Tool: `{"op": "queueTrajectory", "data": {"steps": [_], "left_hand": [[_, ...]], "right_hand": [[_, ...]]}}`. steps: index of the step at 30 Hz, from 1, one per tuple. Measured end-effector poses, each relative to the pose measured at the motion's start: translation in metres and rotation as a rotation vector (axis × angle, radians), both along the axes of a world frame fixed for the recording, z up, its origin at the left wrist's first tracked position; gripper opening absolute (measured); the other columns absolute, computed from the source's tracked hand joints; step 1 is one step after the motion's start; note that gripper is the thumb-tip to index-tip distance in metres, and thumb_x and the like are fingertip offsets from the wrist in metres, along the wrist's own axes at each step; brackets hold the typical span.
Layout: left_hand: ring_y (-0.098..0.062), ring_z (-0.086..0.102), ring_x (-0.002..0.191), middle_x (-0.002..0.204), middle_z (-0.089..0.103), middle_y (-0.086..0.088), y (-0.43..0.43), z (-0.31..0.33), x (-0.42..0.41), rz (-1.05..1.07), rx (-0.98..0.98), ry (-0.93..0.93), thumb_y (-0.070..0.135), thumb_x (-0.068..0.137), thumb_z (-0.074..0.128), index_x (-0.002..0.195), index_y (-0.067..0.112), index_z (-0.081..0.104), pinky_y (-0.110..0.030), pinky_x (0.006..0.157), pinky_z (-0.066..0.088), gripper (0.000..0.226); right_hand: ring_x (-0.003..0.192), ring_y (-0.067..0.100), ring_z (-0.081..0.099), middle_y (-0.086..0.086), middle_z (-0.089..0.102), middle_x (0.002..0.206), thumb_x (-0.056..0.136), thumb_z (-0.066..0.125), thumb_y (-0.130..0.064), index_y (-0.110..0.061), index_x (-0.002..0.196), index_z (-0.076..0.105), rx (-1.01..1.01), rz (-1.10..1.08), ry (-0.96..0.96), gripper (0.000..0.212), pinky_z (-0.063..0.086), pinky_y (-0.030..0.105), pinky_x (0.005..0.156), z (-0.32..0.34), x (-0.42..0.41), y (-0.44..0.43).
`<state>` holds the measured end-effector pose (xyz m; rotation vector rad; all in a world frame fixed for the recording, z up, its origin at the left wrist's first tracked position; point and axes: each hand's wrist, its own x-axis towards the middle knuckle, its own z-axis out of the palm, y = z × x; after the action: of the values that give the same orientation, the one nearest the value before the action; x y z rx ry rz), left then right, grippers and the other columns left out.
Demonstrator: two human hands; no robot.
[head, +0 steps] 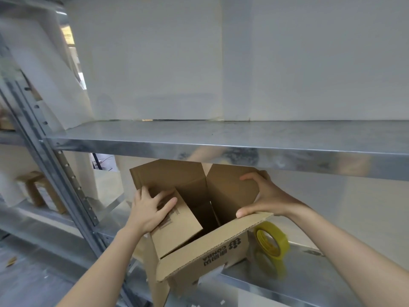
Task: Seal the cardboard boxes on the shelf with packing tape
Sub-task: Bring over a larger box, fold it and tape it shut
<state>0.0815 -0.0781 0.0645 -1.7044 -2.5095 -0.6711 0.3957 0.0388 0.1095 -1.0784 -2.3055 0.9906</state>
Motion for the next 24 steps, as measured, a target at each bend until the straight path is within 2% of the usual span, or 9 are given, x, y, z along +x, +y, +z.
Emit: {"op": "queueTrajectory", "data": {"steps": [2, 4, 7, 10, 12, 15, 18, 21, 24], "left_hand": [[-0.033, 0.013, 0.138, 0.148, 0.025, -0.012, 0.006, 0.004, 0.015, 0.001, -0.036, -0.046, 0.087, 0.067, 0.011, 0.132, 0.052, 0.045, -0.051, 0.115, 0.011, 0.081], [-0.036, 0.004, 0.143, 0.156, 0.011, -0.008, 0.017, 0.007, 0.031, -0.014, -0.121, -0.021, 0.088, 0.071, 0.015, 0.128, 0.061, 0.042, -0.060, 0.114, 0.000, 0.069], [-0.032, -0.006, 0.145, 0.159, -0.001, 0.004, 0.029, 0.006, 0.041, -0.019, -0.186, 0.005, 0.085, 0.076, 0.032, 0.109, 0.056, 0.054, -0.069, 0.108, -0.003, 0.049], [-0.035, 0.003, 0.143, 0.157, 0.007, 0.002, 0.030, 0.006, 0.039, 0.009, -0.094, -0.056, 0.078, 0.071, 0.044, 0.092, 0.040, 0.053, -0.070, 0.108, 0.007, 0.044], [-0.038, 0.008, 0.142, 0.156, 0.013, -0.005, 0.024, 0.007, 0.035, 0.036, -0.044, -0.100, 0.068, 0.065, 0.044, 0.102, 0.034, 0.053, -0.068, 0.109, 0.011, 0.051], [-0.038, 0.023, 0.135, 0.147, 0.026, -0.014, 0.012, 0.011, 0.021, 0.087, 0.195, -0.337, 0.062, 0.058, 0.047, 0.111, 0.023, 0.053, -0.059, 0.108, 0.026, 0.066], [-0.029, 0.043, 0.106, 0.117, 0.041, -0.010, 0.001, 0.014, 0.008, 0.076, 0.490, -0.554, 0.041, 0.064, 0.051, 0.093, 0.014, 0.048, -0.048, 0.095, 0.040, 0.039], [-0.028, 0.047, 0.096, 0.104, 0.045, -0.006, -0.001, 0.007, 0.009, 0.053, 0.513, -0.596, 0.037, 0.066, 0.047, 0.086, 0.019, 0.044, -0.047, 0.088, 0.042, 0.027], [-0.029, 0.048, 0.093, 0.096, 0.047, -0.006, -0.003, -0.003, 0.005, 0.038, 0.541, -0.622, 0.043, 0.063, 0.042, 0.081, 0.024, 0.042, -0.050, 0.086, 0.042, 0.027]], "right_hand": [[0.095, 0.013, 0.052, -0.013, 0.023, 0.128, 0.053, 0.093, -0.039, -0.039, 0.128, 0.040, 0.016, 0.010, 0.007, 0.092, 0.042, 0.020, 0.083, 0.002, -0.003, -0.002], [0.099, 0.012, 0.052, -0.013, 0.025, 0.130, 0.053, 0.092, -0.040, -0.041, 0.125, 0.041, 0.028, 0.029, 0.009, 0.088, 0.040, 0.018, 0.081, 0.002, -0.004, -0.002], [0.110, 0.009, 0.048, -0.016, 0.028, 0.135, 0.057, 0.091, -0.037, -0.044, 0.124, 0.041, 0.037, 0.074, 0.023, 0.084, 0.039, 0.014, 0.080, 0.004, -0.003, -0.004], [0.128, -0.004, 0.028, -0.029, 0.024, 0.140, 0.061, 0.091, -0.028, -0.051, 0.135, 0.029, 0.036, 0.125, 0.091, 0.100, 0.032, 0.013, 0.098, 0.008, -0.005, -0.012], [0.129, -0.008, 0.017, -0.030, 0.017, 0.140, 0.063, 0.090, -0.025, -0.046, 0.146, 0.012, 0.054, 0.136, 0.077, 0.117, 0.022, 0.012, 0.102, 0.010, -0.011, -0.021], [0.138, 0.005, 0.021, -0.017, 0.021, 0.149, 0.063, 0.090, -0.026, -0.038, 0.150, -0.001, 0.073, 0.124, 0.032, 0.127, 0.023, 0.014, 0.099, 0.012, -0.017, -0.030], [0.133, 0.003, 0.028, -0.027, 0.025, 0.135, 0.059, 0.092, -0.026, -0.038, 0.146, 0.006, 0.112, 0.101, 0.077, 0.123, 0.026, 0.008, 0.095, 0.013, -0.019, -0.035], [0.132, -0.007, 0.032, -0.044, 0.028, 0.135, 0.058, 0.092, -0.027, -0.048, 0.141, 0.007, 0.093, 0.177, 0.139, 0.120, 0.029, -0.003, 0.086, 0.016, -0.028, -0.045], [0.131, -0.012, 0.035, -0.029, 0.037, 0.145, 0.059, 0.091, -0.035, -0.057, 0.141, 0.018, 0.013, 0.305, 0.093, 0.112, 0.036, 0.015, 0.105, 0.015, -0.036, -0.050]]}}
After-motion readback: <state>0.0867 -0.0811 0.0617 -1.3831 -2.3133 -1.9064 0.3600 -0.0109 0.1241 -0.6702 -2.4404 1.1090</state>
